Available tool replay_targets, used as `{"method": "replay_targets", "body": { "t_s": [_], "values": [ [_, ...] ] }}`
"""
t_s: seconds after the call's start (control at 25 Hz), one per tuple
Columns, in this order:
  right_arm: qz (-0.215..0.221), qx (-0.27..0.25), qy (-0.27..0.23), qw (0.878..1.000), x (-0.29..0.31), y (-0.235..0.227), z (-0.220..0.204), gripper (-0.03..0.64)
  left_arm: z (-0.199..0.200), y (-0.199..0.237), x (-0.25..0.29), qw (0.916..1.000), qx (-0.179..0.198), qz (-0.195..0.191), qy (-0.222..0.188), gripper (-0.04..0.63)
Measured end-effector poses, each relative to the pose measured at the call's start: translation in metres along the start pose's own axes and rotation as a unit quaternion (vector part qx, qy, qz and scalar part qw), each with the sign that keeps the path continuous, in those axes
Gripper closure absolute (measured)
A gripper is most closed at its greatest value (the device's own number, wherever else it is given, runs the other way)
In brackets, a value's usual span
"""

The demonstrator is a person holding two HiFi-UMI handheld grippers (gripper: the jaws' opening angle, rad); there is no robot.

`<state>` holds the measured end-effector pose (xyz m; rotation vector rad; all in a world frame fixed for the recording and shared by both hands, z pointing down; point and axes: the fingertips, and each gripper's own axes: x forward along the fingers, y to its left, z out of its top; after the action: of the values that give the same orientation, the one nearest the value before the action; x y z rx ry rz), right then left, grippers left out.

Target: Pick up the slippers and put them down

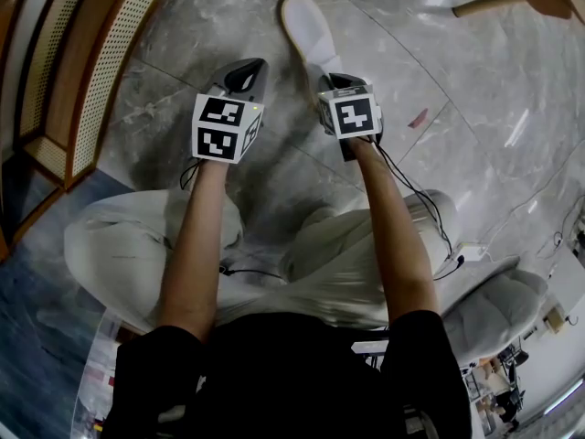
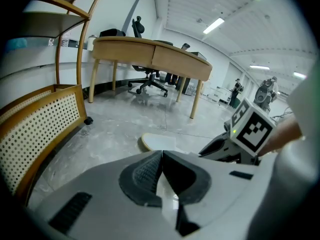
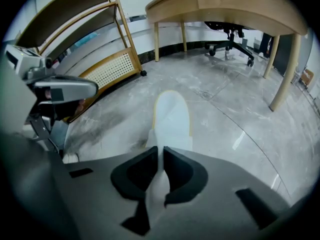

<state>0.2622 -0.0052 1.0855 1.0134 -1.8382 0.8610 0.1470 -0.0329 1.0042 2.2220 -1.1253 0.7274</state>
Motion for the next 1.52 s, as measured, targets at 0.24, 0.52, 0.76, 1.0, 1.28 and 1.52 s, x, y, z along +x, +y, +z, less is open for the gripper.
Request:
{"method": "replay_targets", "body": {
  "t_s": [0.24, 0.52, 0.76, 1.0, 1.28, 1.52],
  "values": [
    [0.005, -0.003, 0.009, 1.000, 0.003, 0.001, -0.005, 0.570, 0.001, -0.004, 0.002, 1.0000, 0.006, -0.006, 0.001, 0.589],
    [0.007, -0.010, 0.015, 1.000, 0.006, 0.002, -0.007, 0.540, -0.001, -0.004, 0.003, 0.9999, 0.008, -0.009, 0.004, 0.589],
    [0.006, -0.013, 0.005, 1.000, -0.001, 0.004, 0.002, 0.538, 0.002, -0.005, 0.004, 0.9999, 0.010, -0.013, 0.003, 0.589],
    [0.001, -0.012, 0.010, 1.000, -0.007, 0.003, 0.003, 0.554, 0.002, -0.006, 0.006, 0.9995, 0.017, -0.022, 0.011, 0.589],
    [-0.017, -0.019, -0.007, 1.000, -0.027, 0.007, 0.023, 0.617, 0.010, -0.002, -0.003, 0.9991, 0.024, -0.026, 0.021, 0.589],
    [-0.017, -0.028, -0.018, 0.999, -0.065, 0.015, 0.048, 0.617, 0.022, 0.002, -0.026, 0.9995, 0.009, -0.016, 0.025, 0.589]
  ]
}}
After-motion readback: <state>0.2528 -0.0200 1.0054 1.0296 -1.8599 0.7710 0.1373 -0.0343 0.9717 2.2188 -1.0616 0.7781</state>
